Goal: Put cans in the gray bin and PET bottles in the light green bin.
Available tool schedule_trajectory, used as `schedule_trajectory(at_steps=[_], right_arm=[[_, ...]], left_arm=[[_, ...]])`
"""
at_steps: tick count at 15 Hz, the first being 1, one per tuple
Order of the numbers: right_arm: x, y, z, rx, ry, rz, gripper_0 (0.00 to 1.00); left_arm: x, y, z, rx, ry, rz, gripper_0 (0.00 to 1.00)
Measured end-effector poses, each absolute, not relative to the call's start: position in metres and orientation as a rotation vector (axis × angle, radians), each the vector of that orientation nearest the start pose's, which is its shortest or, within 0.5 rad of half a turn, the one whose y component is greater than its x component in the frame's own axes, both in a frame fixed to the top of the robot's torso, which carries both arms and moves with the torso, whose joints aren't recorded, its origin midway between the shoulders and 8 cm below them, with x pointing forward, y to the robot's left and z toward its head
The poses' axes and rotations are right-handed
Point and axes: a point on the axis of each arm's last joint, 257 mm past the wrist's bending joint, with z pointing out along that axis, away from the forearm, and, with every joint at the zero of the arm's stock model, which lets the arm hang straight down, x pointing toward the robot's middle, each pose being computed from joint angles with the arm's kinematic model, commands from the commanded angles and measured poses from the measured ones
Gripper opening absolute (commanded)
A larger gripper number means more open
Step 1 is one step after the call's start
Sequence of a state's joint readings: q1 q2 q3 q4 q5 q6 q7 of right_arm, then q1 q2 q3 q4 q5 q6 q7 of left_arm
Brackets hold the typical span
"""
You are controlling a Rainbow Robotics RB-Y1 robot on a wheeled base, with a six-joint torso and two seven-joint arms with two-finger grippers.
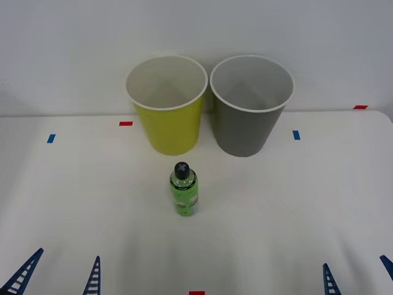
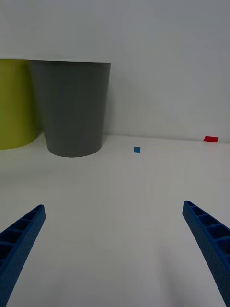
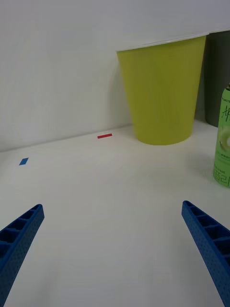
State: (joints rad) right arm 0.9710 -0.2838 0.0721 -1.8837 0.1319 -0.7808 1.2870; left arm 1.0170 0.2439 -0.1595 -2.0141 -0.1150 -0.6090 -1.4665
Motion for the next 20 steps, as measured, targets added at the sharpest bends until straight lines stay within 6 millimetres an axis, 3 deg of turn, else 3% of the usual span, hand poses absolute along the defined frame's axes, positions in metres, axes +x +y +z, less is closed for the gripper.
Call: schedule_trajectory(at_steps=[20], right_arm=[[0.2288, -0.2827, -0.2462, -0.134, 1.468, 0.027, 1.0]], left_arm=[[0.2392, 0.2558, -0.2445, 0.167, 1.531, 0.067, 1.0]])
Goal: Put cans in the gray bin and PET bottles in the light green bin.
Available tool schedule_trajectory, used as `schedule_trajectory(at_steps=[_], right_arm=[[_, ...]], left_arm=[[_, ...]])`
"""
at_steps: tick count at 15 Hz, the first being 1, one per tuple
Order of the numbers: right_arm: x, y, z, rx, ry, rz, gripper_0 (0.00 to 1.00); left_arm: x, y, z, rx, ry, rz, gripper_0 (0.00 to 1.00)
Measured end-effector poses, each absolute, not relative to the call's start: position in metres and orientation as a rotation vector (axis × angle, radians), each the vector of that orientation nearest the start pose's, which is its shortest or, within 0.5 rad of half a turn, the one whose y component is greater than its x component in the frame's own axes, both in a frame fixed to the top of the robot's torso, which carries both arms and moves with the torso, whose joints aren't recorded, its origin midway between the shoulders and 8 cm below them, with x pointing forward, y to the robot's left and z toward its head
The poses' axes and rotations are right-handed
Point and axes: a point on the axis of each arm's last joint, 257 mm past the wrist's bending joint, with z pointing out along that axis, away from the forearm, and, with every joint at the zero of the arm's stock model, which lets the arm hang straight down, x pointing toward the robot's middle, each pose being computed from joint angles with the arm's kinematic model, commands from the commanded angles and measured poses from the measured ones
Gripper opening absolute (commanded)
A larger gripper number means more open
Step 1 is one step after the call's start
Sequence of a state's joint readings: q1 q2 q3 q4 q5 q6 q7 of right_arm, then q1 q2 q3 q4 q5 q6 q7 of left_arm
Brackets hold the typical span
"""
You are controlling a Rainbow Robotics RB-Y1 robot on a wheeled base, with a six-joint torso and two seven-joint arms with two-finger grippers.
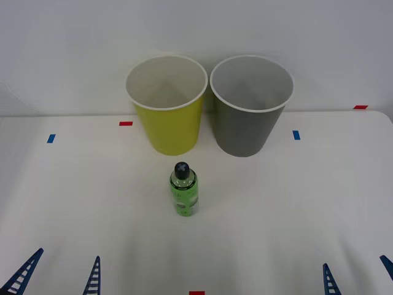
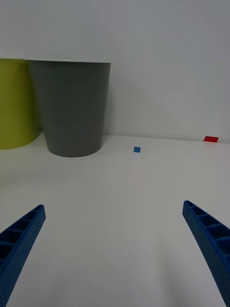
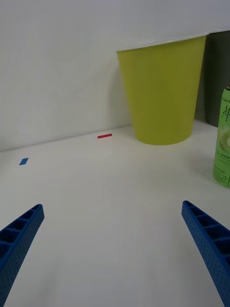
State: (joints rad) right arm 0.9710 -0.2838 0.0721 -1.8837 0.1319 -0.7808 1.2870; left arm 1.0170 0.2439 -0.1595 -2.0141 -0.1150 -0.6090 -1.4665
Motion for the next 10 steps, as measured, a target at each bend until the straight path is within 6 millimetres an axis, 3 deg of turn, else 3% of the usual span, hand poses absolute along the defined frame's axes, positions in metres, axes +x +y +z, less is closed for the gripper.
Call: schedule_trajectory(at_steps=[10], right_arm=[[0.2288, -0.2827, -0.2462, -0.134, 1.468, 0.027, 1.0]], left_arm=[[0.2392, 0.2558, -0.2445, 0.167, 1.531, 0.067, 1.0]])
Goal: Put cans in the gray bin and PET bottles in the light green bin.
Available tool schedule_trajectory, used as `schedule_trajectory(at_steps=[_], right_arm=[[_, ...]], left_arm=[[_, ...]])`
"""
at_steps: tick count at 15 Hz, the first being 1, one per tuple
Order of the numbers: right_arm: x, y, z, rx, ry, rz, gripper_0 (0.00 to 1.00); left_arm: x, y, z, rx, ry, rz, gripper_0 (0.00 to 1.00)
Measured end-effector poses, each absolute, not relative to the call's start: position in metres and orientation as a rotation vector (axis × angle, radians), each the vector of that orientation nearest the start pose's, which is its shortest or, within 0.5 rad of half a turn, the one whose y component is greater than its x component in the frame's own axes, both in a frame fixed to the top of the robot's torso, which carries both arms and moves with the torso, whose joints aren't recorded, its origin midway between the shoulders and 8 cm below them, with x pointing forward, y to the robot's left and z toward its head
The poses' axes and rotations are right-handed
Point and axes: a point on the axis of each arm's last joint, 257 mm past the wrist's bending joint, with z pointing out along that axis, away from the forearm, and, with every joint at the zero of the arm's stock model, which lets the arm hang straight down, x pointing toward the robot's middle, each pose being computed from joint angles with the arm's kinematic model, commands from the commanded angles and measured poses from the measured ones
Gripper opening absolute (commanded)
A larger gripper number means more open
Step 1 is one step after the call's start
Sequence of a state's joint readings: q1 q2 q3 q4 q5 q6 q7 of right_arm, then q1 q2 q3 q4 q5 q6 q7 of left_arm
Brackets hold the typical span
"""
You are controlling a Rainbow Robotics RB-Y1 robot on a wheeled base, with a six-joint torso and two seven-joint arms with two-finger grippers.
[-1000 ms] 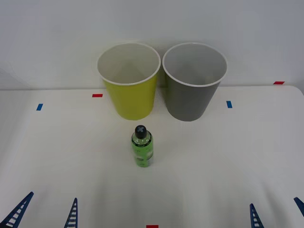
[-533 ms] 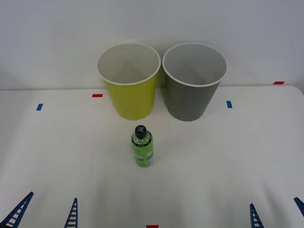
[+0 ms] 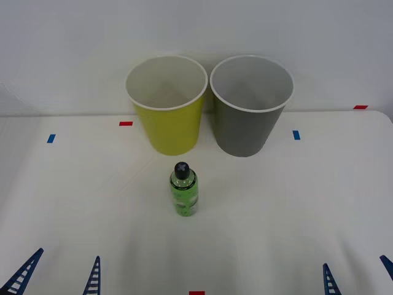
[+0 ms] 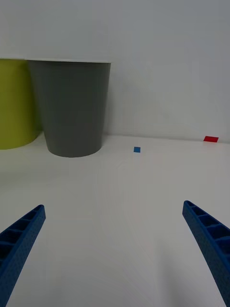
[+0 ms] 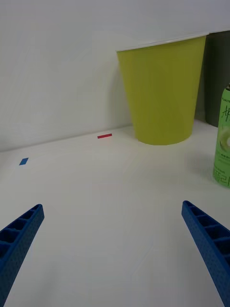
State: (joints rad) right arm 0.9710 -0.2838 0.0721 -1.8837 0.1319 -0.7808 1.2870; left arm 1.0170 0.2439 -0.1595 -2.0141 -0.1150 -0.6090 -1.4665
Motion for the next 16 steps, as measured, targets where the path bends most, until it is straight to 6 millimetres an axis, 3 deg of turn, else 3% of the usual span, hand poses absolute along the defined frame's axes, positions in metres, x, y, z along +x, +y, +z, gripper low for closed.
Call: schedule_trajectory(at_steps=[16], right_arm=[[0.2288, -0.2827, -0.2462, -0.134, 1.468, 0.027, 1.0]], left_arm=[[0.2392, 0.2558, -0.2445, 0.167, 1.531, 0.067, 1.0]])
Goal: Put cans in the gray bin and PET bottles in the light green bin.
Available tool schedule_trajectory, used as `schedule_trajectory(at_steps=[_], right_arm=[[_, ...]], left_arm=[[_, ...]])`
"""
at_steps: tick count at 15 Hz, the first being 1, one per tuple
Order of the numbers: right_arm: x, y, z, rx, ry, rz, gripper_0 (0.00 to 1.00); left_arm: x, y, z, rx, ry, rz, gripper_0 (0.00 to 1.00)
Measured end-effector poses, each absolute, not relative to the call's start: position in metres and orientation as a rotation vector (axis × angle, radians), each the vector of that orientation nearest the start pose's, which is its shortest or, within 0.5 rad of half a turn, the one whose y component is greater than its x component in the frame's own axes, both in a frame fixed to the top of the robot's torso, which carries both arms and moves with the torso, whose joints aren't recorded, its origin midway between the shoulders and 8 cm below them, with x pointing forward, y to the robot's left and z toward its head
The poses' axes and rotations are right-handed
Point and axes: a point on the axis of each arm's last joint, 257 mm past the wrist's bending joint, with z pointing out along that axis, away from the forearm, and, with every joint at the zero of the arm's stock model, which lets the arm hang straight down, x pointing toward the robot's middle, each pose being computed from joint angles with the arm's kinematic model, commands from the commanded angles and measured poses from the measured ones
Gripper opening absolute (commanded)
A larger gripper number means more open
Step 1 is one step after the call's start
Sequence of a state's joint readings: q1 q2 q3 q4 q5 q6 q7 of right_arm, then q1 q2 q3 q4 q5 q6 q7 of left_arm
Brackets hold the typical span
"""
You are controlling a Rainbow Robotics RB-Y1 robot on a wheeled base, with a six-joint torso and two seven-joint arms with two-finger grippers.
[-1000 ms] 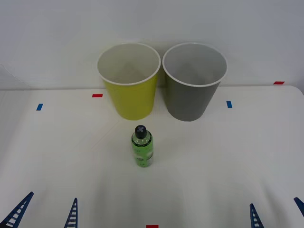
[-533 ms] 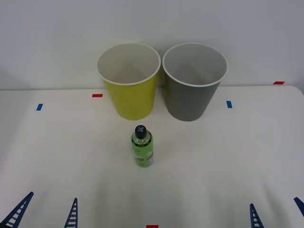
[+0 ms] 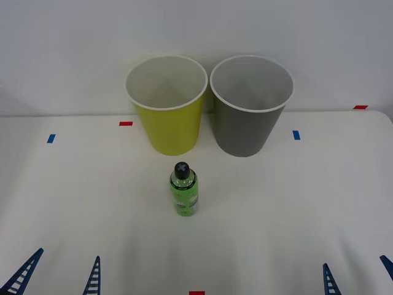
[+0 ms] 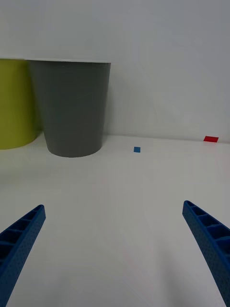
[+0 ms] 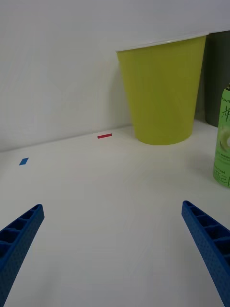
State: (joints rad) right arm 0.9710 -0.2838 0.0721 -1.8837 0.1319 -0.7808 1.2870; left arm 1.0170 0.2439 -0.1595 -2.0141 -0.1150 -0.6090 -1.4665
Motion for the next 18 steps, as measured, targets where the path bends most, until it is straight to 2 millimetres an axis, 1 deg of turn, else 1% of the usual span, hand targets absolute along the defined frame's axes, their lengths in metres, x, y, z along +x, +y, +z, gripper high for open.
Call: schedule_trajectory(at_steps=[16, 17, 18], right_arm=[[0.229, -0.283, -0.246, -0.134, 1.468, 0.027, 1.0], [0.229, -0.283, -0.246, -0.134, 1.468, 0.027, 1.0], [0.229, -0.283, -0.246, -0.134, 1.468, 0.027, 1.0]], left_arm=[[0.239, 0.256, -0.244, 0.167, 1.531, 0.067, 1.0], [0.239, 0.255, -0.246, 0.168, 1.534, 0.065, 1.0], [0.237, 0.255, -0.256, 0.167, 1.556, 0.061, 1.0]])
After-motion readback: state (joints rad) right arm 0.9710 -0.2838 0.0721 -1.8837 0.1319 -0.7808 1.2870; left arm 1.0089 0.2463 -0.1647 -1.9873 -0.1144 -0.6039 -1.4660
